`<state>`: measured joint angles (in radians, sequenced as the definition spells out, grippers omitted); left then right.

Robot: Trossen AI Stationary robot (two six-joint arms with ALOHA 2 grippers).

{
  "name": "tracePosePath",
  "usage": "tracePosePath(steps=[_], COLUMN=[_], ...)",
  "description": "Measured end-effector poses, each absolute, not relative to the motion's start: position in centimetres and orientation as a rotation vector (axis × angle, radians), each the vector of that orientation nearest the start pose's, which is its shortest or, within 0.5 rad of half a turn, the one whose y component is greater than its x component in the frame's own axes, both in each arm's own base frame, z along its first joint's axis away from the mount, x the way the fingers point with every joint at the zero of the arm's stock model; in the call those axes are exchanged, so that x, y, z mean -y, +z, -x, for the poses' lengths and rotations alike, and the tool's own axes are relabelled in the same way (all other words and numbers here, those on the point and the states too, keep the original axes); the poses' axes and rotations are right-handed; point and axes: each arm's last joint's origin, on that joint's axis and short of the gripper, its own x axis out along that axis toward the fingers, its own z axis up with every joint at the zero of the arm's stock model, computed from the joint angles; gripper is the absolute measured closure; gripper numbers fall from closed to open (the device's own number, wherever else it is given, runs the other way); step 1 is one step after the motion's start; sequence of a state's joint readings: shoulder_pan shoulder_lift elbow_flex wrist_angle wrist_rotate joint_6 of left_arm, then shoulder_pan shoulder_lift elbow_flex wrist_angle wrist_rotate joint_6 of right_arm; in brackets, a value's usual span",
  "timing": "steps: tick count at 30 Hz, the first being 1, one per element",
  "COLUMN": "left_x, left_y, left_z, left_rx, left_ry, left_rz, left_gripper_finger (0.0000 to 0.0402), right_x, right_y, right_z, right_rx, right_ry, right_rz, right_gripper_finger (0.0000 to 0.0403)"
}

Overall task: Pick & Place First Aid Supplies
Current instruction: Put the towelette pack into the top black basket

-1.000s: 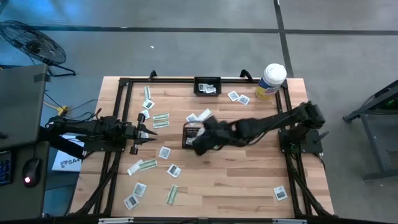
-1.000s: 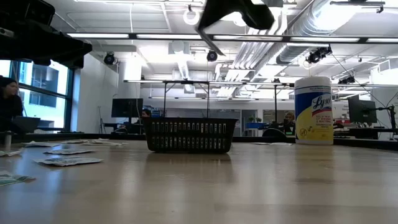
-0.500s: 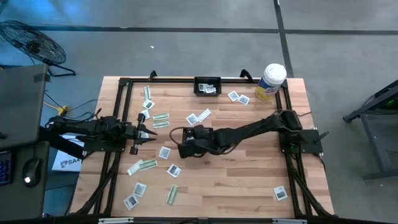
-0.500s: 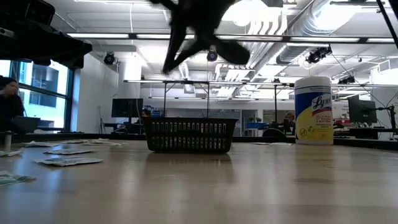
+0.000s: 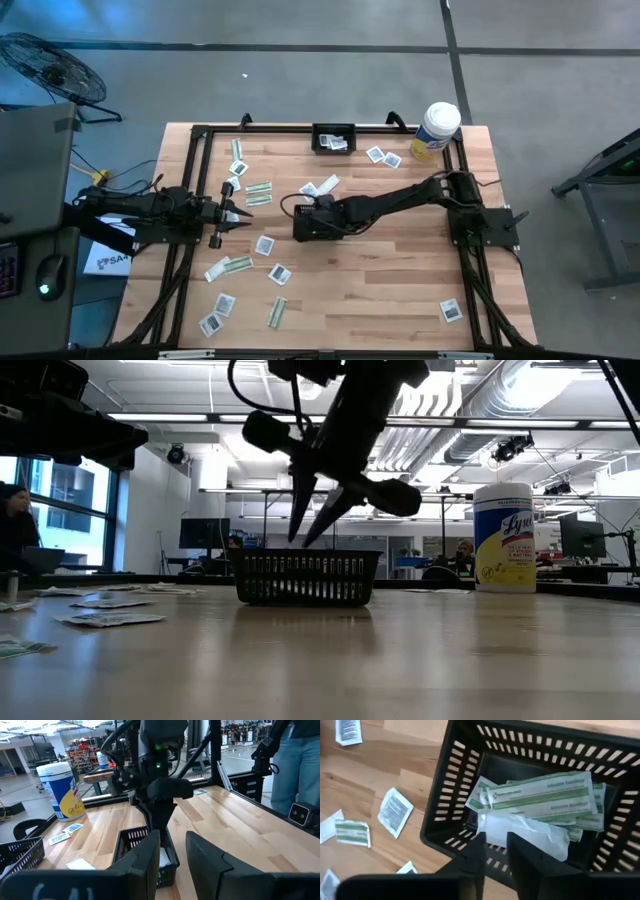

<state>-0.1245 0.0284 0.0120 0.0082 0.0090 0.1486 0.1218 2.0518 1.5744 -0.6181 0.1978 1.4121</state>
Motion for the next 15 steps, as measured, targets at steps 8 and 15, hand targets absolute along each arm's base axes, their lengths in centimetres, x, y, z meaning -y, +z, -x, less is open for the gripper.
tracePosePath(steps=[8, 15], left_x=[1.3, 1.3], left_y=[16.6, 16.6], left_z=[-9.8, -9.8], left_rx=[0.002, 0.002], left_ry=[-0.134, -0.134], left_rz=[-0.149, -0.149], left_gripper_finger=[0.0309, 0.0309], right_x=[-8.4, -15.9], right_y=[23.7, 24.9], right_z=[-40.3, -35.5], right_rx=[-0.876, -1.085], right_ry=[-0.669, -0.597], right_rz=[-1.082, -1.011], right_gripper_finger=[0.0298, 0.0310])
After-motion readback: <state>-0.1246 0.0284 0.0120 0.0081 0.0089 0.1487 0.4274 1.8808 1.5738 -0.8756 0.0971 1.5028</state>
